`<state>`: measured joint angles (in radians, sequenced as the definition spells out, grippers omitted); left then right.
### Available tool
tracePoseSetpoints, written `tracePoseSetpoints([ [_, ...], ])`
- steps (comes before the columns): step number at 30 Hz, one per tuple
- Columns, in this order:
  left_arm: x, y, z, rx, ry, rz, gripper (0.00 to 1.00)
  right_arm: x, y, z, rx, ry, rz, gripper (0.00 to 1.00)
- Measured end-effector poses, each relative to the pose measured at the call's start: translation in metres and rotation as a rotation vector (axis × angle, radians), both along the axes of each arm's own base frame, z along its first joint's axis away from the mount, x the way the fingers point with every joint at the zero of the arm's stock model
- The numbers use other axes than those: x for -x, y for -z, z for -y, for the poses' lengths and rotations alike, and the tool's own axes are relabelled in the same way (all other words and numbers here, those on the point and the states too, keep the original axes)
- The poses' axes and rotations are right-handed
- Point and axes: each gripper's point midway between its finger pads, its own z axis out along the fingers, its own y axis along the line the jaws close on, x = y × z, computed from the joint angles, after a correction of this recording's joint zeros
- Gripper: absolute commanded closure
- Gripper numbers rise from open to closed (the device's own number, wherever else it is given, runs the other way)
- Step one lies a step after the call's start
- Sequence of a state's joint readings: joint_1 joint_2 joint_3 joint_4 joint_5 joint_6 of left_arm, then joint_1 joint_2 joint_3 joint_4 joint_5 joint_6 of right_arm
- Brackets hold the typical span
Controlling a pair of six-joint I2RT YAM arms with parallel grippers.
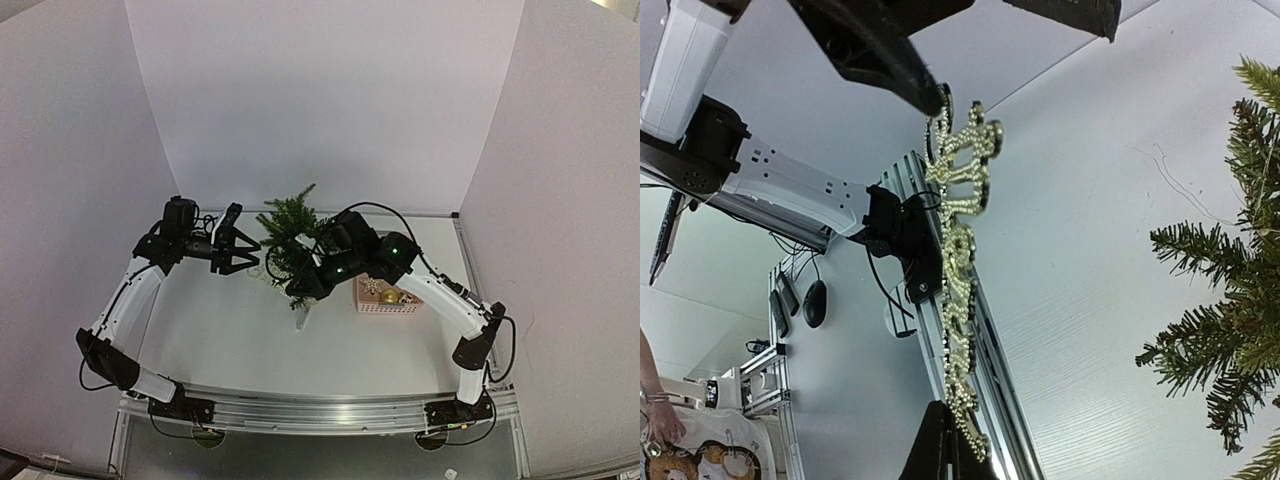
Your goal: Decorate the small christmas tree
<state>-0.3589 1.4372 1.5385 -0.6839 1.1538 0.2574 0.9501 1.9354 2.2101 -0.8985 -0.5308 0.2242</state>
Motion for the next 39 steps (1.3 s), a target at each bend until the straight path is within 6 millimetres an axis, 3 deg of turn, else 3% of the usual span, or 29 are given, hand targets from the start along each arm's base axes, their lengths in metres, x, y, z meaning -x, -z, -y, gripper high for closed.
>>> tracePoseSetpoints([
  [6, 0.001, 0.007, 0.005, -0.015, 0.047, -0.056, 0.53, -0.001, 0.002, 0.001, 0.006, -0.016, 0.034, 1.00],
  [16, 0.014, 0.017, 0.001, -0.046, 0.083, -0.053, 0.44, -0.005, 0.005, 0.003, 0.022, -0.025, 0.100, 1.00],
  [21, 0.015, 0.011, 0.001, -0.037, 0.092, -0.024, 0.59, -0.006, 0.007, 0.006, 0.038, -0.024, 0.114, 1.00],
  [30, 0.021, 0.014, 0.001, -0.048, 0.112, -0.015, 0.78, -0.006, -0.009, 0.007, 0.010, -0.030, 0.155, 1.00],
  [39, 0.022, 0.014, 0.001, -0.049, 0.115, -0.016, 0.99, -0.006, -0.008, 0.007, 0.013, -0.030, 0.161, 1.00],
])
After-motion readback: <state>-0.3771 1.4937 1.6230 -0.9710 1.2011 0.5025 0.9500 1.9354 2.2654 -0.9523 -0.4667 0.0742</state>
